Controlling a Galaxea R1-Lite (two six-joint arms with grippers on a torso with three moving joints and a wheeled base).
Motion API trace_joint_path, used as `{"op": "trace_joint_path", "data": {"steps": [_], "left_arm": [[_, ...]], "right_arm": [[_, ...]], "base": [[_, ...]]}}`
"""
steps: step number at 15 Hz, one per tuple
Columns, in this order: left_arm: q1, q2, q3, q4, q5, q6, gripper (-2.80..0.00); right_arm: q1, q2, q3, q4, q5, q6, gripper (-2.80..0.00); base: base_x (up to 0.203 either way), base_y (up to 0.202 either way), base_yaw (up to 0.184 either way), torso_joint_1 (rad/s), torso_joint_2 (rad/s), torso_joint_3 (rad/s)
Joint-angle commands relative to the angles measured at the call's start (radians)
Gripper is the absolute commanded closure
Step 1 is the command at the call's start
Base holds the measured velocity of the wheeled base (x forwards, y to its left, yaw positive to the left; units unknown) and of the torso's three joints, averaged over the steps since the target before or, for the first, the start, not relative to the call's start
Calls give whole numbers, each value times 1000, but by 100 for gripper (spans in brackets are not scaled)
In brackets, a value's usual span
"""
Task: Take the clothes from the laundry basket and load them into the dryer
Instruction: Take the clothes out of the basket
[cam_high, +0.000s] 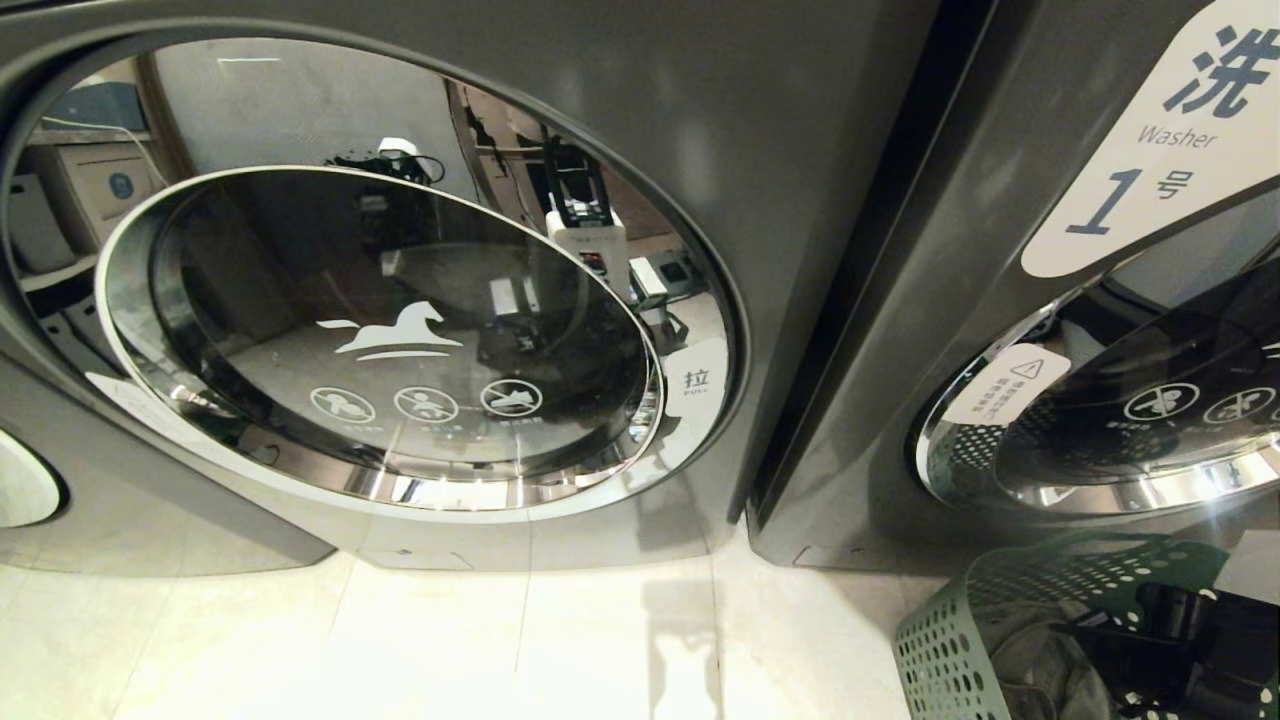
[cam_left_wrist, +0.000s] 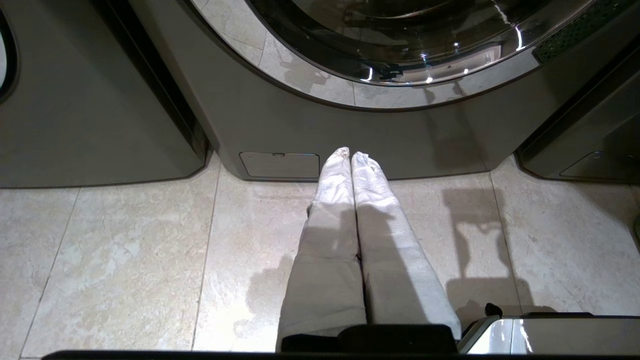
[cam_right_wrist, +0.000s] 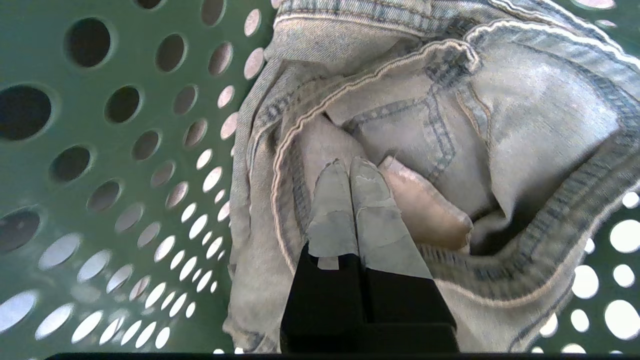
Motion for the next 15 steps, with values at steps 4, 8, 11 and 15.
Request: {"op": "trace_joint_path", "data": {"steps": [4, 8, 11, 15], "left_arm": [[0, 0, 0, -1, 0, 0, 0], [0, 0, 0, 0, 0, 0, 0], [0, 0, 0, -1, 0, 0, 0], [0, 0, 0, 0, 0, 0, 0]], "right_arm": [[0, 63, -108, -5, 1, 12, -280], [4, 100, -189, 37, 3, 105, -280], [4, 159, -294, 116, 0, 116, -280], [4, 181, -409, 254, 8, 129, -280]], "base": [[0, 0, 0, 0, 0, 0], [0, 0, 0, 0, 0, 0], [0, 0, 0, 0, 0, 0], [0, 0, 0, 0, 0, 0]]}}
